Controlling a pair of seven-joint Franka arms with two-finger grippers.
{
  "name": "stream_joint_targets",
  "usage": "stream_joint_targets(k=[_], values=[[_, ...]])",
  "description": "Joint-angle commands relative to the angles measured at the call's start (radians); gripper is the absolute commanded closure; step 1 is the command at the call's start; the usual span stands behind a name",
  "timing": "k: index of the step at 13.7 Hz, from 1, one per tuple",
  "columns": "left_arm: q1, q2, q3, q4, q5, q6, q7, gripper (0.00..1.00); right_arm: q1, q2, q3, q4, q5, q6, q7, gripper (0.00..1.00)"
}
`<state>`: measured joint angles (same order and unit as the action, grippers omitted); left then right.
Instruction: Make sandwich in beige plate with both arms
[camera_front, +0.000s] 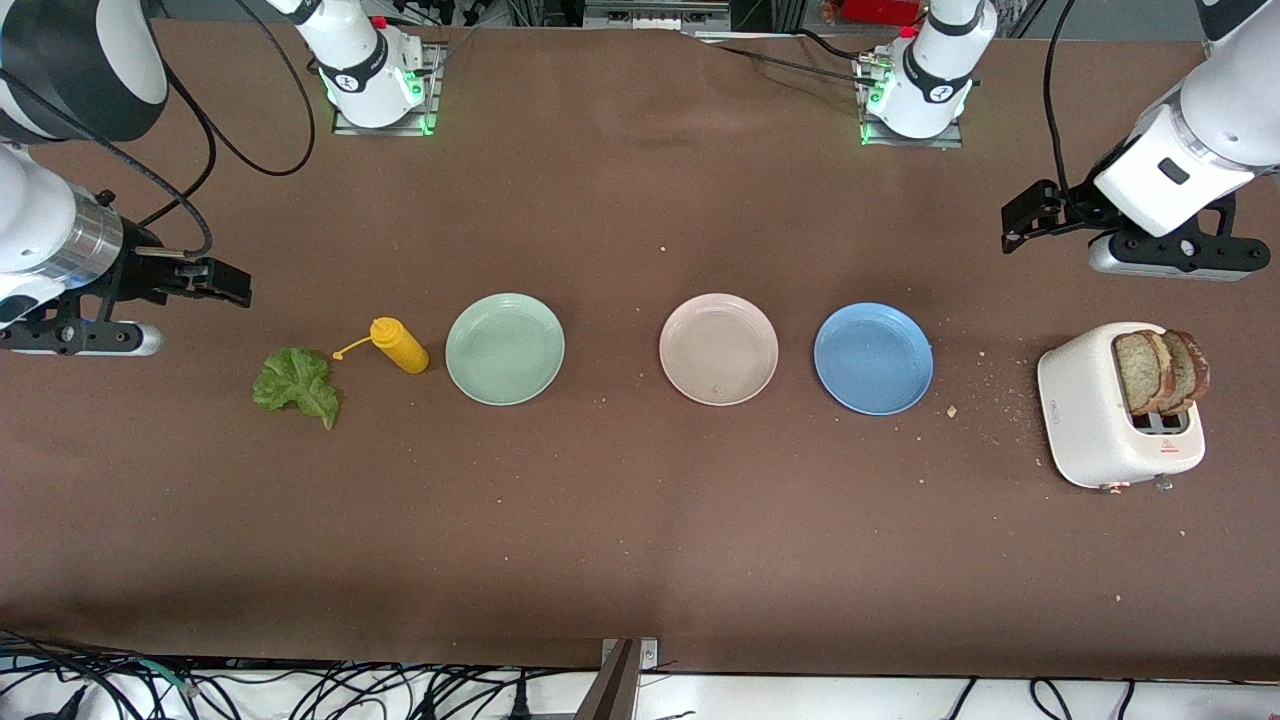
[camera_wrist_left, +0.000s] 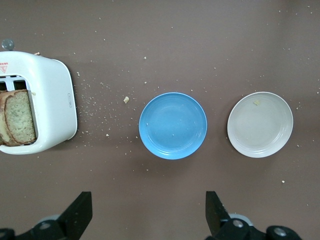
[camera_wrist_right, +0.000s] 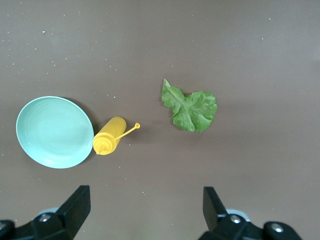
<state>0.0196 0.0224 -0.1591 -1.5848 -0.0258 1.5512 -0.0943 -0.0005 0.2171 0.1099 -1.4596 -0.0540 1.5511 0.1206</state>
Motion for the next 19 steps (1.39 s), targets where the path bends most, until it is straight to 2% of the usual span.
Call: stream_joint_targets(k=[1, 19], values=[[0.010, -0.018, 0.001, -0.015, -0.023, -0.006, 0.007, 0.00, -0.001, -0.008, -0.001, -0.011, -0.007, 0.010, -0.004, 0.00], [0.008, -0.006, -0.005, 0.002, -0.022, -0.020, 0.007, 0.00, -0.003, -0.008, -0.003, -0.011, -0.007, 0.010, -0.009, 0.00]])
